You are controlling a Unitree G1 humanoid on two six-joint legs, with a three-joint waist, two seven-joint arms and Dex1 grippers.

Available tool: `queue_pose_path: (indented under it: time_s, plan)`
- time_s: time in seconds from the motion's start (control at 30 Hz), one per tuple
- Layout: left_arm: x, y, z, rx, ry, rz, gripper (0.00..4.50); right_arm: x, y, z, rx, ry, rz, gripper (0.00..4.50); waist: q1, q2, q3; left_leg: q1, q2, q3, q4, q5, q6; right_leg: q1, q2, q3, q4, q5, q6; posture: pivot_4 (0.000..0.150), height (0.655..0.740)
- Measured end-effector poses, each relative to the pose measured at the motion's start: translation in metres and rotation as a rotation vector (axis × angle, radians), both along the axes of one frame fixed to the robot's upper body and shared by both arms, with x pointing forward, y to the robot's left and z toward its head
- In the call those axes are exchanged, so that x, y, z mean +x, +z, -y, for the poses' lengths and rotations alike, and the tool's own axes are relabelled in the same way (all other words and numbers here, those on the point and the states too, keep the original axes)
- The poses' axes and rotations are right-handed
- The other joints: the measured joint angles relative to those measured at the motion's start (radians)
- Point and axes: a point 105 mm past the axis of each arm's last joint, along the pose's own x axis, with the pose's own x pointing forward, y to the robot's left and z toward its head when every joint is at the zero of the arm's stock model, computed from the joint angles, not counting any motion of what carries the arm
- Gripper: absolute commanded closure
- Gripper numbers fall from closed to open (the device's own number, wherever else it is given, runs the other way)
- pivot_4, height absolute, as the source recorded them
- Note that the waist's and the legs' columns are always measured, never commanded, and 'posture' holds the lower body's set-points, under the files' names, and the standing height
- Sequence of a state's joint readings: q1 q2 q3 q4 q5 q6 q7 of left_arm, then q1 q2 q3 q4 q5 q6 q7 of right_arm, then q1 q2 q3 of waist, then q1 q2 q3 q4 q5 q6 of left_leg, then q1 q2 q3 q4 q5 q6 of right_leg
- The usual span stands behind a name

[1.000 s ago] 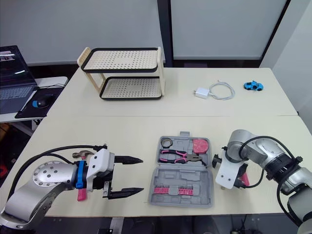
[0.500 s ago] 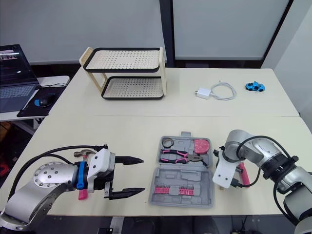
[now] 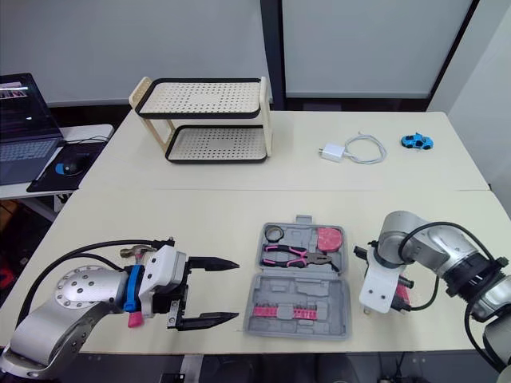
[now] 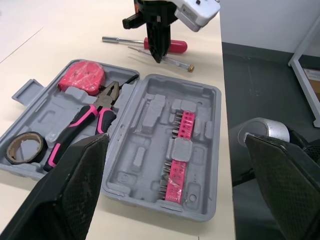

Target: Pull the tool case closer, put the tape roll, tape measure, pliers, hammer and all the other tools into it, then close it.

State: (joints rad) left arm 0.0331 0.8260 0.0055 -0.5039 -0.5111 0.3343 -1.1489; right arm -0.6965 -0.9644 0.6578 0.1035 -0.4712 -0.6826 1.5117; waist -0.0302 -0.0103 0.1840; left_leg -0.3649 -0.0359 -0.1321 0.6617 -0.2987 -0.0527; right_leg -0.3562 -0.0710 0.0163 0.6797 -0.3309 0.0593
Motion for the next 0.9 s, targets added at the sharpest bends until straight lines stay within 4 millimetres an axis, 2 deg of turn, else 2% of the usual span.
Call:
queue_pose_path:
  time_s: [0.13,0.23,0.3,0.5,0.6,0.77,0.9]
  plan:
    - [0.002,0.002,0.001,-0.007,-0.006,0.016,0.0,-0.001,0.021,-0.007,0.089,-0.043,0.03,4.33,0.0,0.0,0.0,0.0,0.0,0.0,0.0,0.0,0.0,0.0,0.0,0.0,0.0,0.0,0.0,0.15,0.74]
    - [0.003,0.003,0.001,-0.011,-0.016,0.026,0.0,-0.004,0.039,0.0,0.208,-0.295,0.02,4.33,0.003,0.0,0.0,0.0,0.0,0.0,0.0,0.0,0.0,0.0,0.0,0.0,0.0,0.0,0.0,0.15,0.74]
    - [0.005,0.003,-0.001,-0.014,-0.014,0.028,0.0,-0.008,0.042,0.003,0.288,-0.496,-0.024,4.33,0.006,0.0,0.0,-0.001,0.0,-0.001,0.0,-0.001,0.001,0.001,0.0,-0.001,-0.001,0.0,0.0,0.15,0.74]
    - [0.007,0.007,0.0,-0.038,-0.051,0.071,0.0,-0.039,0.04,0.007,0.518,-1.231,-0.29,4.33,0.014,0.0,0.0,-0.001,-0.001,-0.001,0.0,-0.002,0.004,0.001,-0.001,0.0,0.0,0.0,0.0,0.15,0.74]
    - [0.007,0.008,0.0,-0.047,-0.069,0.091,0.0,-0.043,0.038,0.01,0.633,-1.545,-0.353,4.33,0.014,0.0,0.0,-0.001,-0.001,-0.001,0.0,-0.002,0.004,0.0,-0.001,0.0,-0.001,0.0,0.0,0.15,0.74]
    - [0.007,0.011,0.002,-0.046,-0.1,0.114,0.0,-0.041,0.022,0.017,0.783,-1.944,-0.359,4.33,0.015,0.0,0.0,-0.001,-0.002,-0.001,0.0,-0.002,0.004,0.0,-0.001,0.0,-0.001,0.0,0.0,0.15,0.74]
    - [0.007,0.013,0.006,-0.044,-0.131,0.12,0.0,-0.033,0.008,0.021,0.928,-2.151,-0.327,4.33,0.014,0.0,0.0,-0.002,-0.003,-0.001,-0.001,-0.002,0.004,-0.001,-0.001,0.0,0.0,0.0,0.0,0.15,0.74]
